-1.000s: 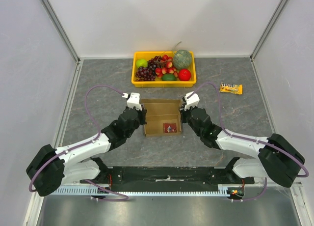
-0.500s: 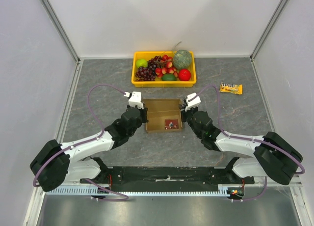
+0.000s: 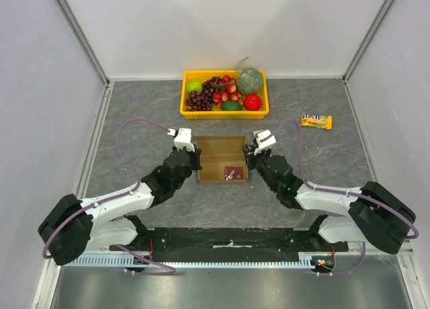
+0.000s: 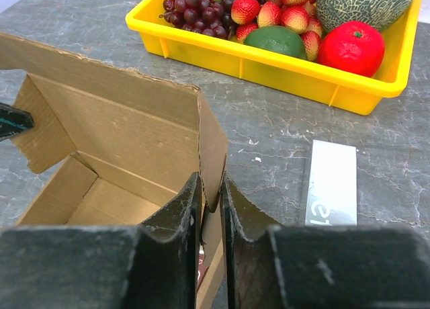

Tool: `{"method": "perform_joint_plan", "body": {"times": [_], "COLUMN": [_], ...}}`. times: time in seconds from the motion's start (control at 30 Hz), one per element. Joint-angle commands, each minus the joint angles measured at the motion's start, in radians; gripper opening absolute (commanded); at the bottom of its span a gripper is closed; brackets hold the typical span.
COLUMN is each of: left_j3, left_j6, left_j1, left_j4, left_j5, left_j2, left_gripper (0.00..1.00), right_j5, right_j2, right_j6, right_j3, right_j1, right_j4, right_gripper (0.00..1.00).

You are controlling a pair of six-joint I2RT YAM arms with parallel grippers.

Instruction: Fold the paper box

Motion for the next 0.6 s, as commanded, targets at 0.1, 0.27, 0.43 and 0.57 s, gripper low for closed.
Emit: {"method": "perform_joint_plan", "body": {"times": [0.1,0.27,0.43,0.57], "left_j3": [-0.009,-0.018,-0.026,-0.029], "left_j6": [-0.044,-0.05,-0.052,-0.052], "left_j1": [-0.029,-0.034,-0.039,-0.042], "left_j4": [0.091,0.091,0.091,0.091], "left_j5": [0.038,0.036,0.032,0.03], "left_j2": [-0.016,-0.019,-0.028,-0.034], "left_gripper": [0.03,0.03,0.03,0.03], "right_j5": [-0.092,-0.115,-0.167,-0.199], "right_j2": [-0.043,-0.04,-0.017,-0.008], "right_j6": [0.092,0.108,0.123,0.145], "right_j3": [-0.011,-0.03,-0.036,-0.049], "right_j1": [0.025,0.025,0.025,0.025], "right_j4": [0.05,0.05,0.068,0.106], "right_gripper": [0.24,0.25,0.25,0.26]}}
